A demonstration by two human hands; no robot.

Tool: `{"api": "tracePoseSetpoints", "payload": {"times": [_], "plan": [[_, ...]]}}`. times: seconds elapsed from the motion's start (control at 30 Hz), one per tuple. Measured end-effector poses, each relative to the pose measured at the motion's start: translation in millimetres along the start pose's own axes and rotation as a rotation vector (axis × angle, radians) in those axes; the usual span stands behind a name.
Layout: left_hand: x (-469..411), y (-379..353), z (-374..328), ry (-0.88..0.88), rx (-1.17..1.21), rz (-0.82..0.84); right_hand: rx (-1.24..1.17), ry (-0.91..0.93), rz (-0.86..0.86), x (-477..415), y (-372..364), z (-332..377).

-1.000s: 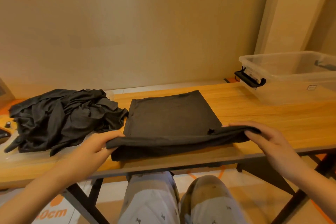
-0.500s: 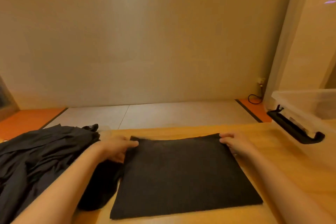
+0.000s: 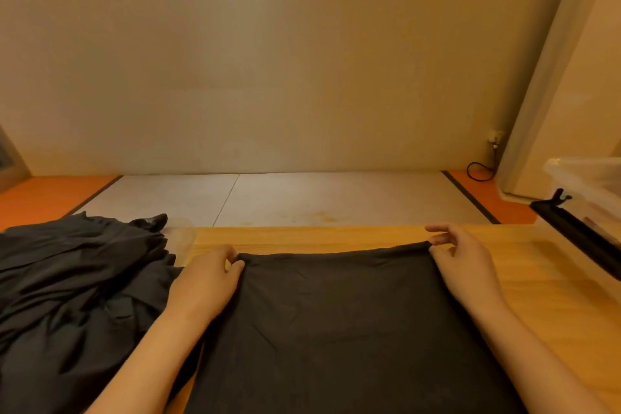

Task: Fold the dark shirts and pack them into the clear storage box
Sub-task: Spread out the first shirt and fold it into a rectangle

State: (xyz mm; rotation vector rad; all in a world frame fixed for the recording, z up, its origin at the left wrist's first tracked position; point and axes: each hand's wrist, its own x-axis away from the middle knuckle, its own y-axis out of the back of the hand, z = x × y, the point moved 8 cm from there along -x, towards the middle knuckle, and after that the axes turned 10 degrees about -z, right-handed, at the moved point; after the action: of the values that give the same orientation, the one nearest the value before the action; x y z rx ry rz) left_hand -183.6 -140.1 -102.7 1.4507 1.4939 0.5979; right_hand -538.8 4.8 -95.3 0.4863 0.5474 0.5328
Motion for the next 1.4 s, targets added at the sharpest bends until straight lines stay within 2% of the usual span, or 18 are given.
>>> {"api": "tracePoseSetpoints", "payload": {"times": [0.17,0.27,0.33,0.37,0.43,0.5,0.53,0.6,0.7,0.87,0.9,1.0,1.07,1.17,1.23,1.33,1.4], "plan": [[5.2,9.6,-12.6,-0.056,-0.184,-0.079,0.189,0.08,0.005,4.3,-2.8,5.3],[13.6,29.5,-32.5,-0.101,-0.201,-0.198,0.246,0.309,-0.019,13.0,4.4,38.8],[26.4,31.2,-52.4,-0.164,-0.151,-0.178,0.249,0.458,0.106,26.5,-4.5,61.6],[35.9,22.9,-60.4,-0.194,-0.156,-0.104,0.278,0.524,0.228,37.3,-15.8,68.7],[58.7,-6.7,-63.2,-0.191,-0.283,0.169,0.371,0.618,0.49,61.1,-42.5,68.4],[77.6,-29.6,-48.6,-0.112,-0.433,0.45,0.439,0.593,0.66,71.8,-59.4,55.0],[80.8,-34.4,-43.2,-0.09,-0.467,0.521,0.468,0.569,0.694,72.6,-63.3,48.3],[78.7,-38.3,-37.9,-0.086,-0.492,0.573,0.539,0.531,0.695,70.1,-66.3,37.7],[67.2,-40.4,-38.6,-0.135,-0.487,0.555,0.614,0.463,0.658,65.9,-66.6,32.1],[47.8,-45.0,-53.2,-0.378,-0.373,0.459,0.689,0.234,0.618,83.9,-48.4,26.1],[41.8,-42.3,-56.3,-0.435,-0.392,0.407,0.726,0.192,0.644,95.7,-39.0,23.2],[33.0,-14.4,-75.4,-0.556,-0.55,0.114,0.864,0.146,0.716,130.3,1.4,18.0],[49.7,0.9,-91.3,-0.515,-0.477,0.034,0.93,0.241,0.691,141.8,25.0,25.9],[114.1,-4.0,-116.7,-0.439,-0.251,0.155,0.78,0.526,0.619,145.8,23.3,51.4],[159.6,-21.7,-123.3,-0.372,-0.215,0.309,0.604,0.665,0.661,149.5,8.7,60.0],[185.6,-40.9,-121.0,-0.385,-0.303,0.429,0.435,0.656,0.728,147.2,-2.4,49.8],[179.0,-40.8,-117.1,-0.462,-0.304,0.457,0.407,0.579,0.656,147.4,3.1,43.3]]}}
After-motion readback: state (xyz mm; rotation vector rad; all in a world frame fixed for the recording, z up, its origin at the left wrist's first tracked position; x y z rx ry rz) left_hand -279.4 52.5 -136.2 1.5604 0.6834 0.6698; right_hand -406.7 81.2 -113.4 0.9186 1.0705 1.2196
